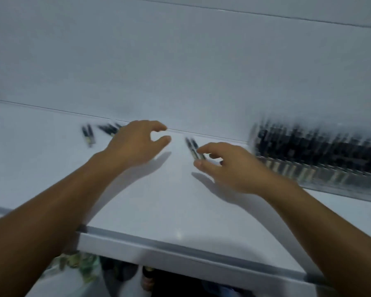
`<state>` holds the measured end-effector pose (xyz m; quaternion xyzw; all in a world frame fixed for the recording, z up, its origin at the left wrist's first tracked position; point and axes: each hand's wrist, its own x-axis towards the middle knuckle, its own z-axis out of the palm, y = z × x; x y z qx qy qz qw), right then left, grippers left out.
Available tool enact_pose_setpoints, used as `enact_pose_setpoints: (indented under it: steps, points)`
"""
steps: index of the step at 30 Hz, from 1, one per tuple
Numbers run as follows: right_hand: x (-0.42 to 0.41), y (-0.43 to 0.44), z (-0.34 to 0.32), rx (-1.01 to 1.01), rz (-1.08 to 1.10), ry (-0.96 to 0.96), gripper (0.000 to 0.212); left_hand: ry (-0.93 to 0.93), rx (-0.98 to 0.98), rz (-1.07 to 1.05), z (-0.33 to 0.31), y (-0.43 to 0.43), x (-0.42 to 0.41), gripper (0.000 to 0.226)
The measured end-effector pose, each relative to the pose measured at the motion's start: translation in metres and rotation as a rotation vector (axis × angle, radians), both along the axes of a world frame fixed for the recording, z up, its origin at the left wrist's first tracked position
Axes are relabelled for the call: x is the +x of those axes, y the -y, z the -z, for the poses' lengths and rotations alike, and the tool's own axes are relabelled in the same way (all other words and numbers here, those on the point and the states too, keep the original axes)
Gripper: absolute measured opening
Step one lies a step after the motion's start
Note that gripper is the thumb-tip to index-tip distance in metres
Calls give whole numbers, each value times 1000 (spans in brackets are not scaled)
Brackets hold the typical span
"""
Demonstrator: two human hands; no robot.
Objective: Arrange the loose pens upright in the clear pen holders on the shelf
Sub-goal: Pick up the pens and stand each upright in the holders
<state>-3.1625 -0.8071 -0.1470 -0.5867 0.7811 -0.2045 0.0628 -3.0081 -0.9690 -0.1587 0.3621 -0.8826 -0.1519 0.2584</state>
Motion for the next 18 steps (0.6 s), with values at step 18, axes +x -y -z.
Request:
enact_pose_setpoints:
  steps: [18]
  points:
    - [-11,95,36,-14,41,-34,27,403,107,-85,18,93,3,65]
